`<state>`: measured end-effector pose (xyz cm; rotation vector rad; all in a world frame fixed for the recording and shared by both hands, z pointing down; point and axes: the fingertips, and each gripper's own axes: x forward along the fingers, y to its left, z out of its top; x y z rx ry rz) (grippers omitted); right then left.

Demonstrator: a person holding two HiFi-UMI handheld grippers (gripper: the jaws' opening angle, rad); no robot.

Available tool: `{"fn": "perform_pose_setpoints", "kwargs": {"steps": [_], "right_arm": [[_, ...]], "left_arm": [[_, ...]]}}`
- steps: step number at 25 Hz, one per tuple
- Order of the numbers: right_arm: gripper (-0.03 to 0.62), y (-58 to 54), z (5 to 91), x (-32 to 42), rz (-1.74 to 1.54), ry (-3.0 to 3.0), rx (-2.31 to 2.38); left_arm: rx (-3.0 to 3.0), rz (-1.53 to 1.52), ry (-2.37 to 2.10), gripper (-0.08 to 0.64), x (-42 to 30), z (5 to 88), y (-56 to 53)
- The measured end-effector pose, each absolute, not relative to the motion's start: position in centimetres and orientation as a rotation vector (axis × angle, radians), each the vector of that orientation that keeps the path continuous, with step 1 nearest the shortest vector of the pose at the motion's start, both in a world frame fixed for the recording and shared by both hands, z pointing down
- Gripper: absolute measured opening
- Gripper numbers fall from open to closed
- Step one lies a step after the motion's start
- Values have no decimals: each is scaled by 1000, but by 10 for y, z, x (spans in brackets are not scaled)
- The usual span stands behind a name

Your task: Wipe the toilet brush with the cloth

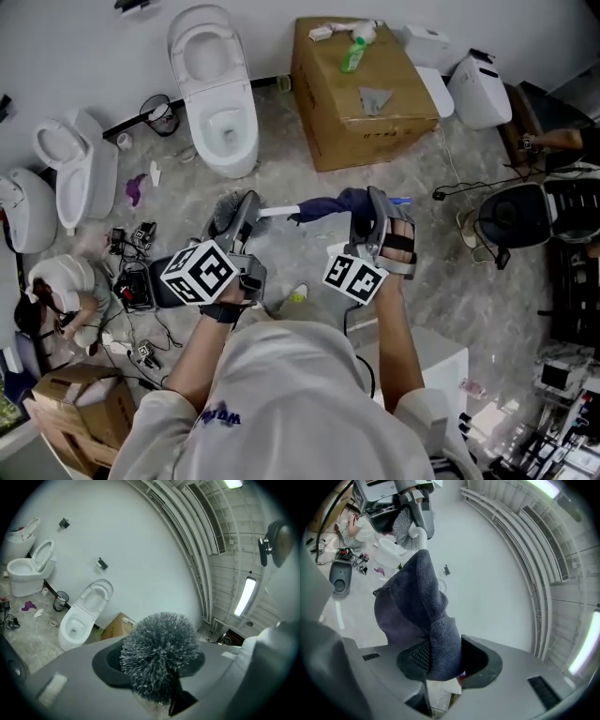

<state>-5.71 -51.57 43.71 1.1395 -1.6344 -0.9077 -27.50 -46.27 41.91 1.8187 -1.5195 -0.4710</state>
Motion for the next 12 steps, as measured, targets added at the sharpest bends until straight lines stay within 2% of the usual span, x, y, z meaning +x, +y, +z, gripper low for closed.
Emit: {"fn": "perform_pose_setpoints", "kwargs": {"steps": [6, 7, 9, 12], "right_arm": [[138, -545, 441, -14, -861, -1640, 1169], [148, -546, 445, -18, -851, -1654, 1155], [234, -541, 456, -33, -793, -1731, 1117], [231, -531, 462, -60, -737, -1819, 1126]], "left_arm": [[1844, -466, -1552, 196, -257, 408, -483], [1831, -476, -1558, 196, -258, 410, -486], [1803, -504, -1597, 196, -269, 412, -488], [1790, -534, -1685, 196, -302, 406, -488]]}}
